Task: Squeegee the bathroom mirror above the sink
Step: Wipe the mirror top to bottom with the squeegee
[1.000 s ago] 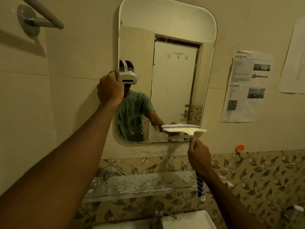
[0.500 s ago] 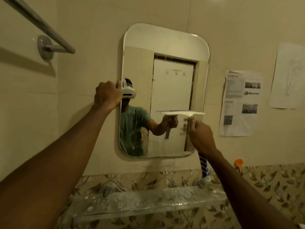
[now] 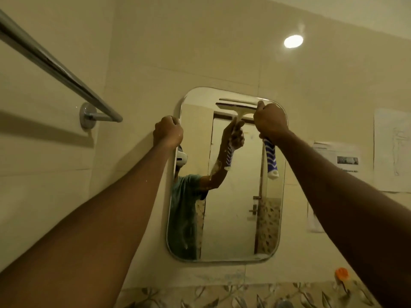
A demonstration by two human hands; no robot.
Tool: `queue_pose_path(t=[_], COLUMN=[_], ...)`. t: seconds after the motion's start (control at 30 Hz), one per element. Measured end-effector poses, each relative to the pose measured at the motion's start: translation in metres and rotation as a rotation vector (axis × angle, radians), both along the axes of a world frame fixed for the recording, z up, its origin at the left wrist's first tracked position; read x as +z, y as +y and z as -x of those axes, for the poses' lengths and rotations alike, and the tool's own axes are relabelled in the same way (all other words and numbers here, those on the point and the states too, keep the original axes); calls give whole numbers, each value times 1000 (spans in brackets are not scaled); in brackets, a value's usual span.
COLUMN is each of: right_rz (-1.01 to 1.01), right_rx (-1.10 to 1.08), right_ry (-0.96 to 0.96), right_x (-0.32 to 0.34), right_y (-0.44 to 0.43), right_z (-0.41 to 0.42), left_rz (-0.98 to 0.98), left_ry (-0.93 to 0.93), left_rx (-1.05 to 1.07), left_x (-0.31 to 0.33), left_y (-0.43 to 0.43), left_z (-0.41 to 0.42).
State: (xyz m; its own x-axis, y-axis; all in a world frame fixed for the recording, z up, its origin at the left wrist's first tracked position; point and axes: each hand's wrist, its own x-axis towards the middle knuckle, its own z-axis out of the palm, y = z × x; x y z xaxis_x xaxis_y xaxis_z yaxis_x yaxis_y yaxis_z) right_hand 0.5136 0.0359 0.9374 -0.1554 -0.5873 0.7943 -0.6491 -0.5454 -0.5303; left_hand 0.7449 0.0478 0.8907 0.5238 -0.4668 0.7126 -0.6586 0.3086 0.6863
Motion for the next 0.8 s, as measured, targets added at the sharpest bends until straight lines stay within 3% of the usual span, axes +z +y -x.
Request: queue_pose_path(t=[0.2,0.5,0.67,0.8], right_rz=[-33,-176,-40,-58], right_rx=[11,39,-39,-47], right_ry=[113,89,112,121], right_x=[23,-88,-15,35], right_y=[10,10,16,10], right_z=[-21,-33,-21,-18], left_rz=[-36,8,27,61], left_ry=[-12,-58,-57,-34], left_rx=[-75,-128,-122,-124], left_x=[4,2,0,-2], left_y=[-6,-7,-8,-13], left_z=[-14,-23,-21,-21])
